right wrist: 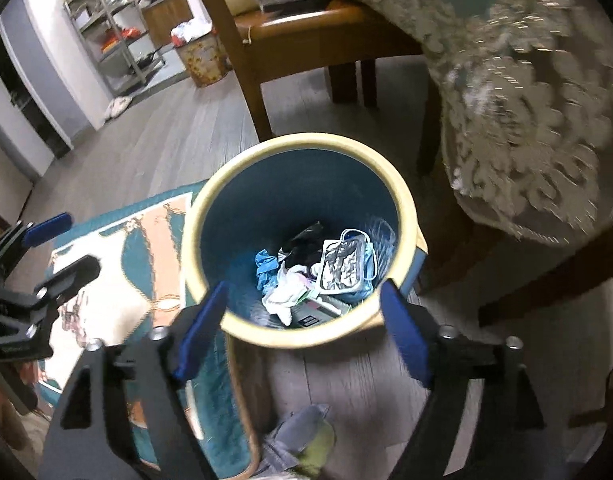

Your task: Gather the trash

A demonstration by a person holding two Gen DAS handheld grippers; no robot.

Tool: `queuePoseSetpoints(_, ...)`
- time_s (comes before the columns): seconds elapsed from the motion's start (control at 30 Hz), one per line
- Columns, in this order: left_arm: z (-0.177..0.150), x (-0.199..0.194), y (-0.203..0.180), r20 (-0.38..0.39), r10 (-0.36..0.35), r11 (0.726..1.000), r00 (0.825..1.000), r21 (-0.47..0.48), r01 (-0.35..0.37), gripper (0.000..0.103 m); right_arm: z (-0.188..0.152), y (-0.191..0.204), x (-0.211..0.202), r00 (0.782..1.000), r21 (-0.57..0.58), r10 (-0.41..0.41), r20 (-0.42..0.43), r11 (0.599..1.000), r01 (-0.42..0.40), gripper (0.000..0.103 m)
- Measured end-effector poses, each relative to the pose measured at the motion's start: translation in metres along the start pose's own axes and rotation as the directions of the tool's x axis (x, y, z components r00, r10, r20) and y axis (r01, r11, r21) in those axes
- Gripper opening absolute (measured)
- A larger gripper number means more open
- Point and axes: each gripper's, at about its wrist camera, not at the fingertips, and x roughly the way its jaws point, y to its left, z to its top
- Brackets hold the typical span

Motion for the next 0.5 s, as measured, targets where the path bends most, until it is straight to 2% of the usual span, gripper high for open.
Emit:
queuePoseSetpoints(0.23, -0.017, -0.048, -0.013, 0.041, -0.013, 1.000, 0.999, -0.013, 0.014, 0.096, -0.027, 0.014, -0.033, 1.000, 0.007, -0.014, 0.022, 1.000, 0.014, 0.096)
queuePoseSetpoints(0.4, -0.033, -0.068, -0.025, 0.067, 0.012, 1.000, 0.998, 0.009, -0.013, 0.098, -0.052, 0.027, -0.046, 0.998, -0.017, -0.048, 0.033, 0.999, 0.049, 0.097)
queuePoseSetpoints(0.5, -0.040, -0.065, -0.026, 0.059, 0.021, 1.000, 0.998, 0.002, -0.022, 0.098, -0.058, 0.034, -0.054, 0.991, -0.039, -0.109, 0.072, 0.993, 0.112, 0.097)
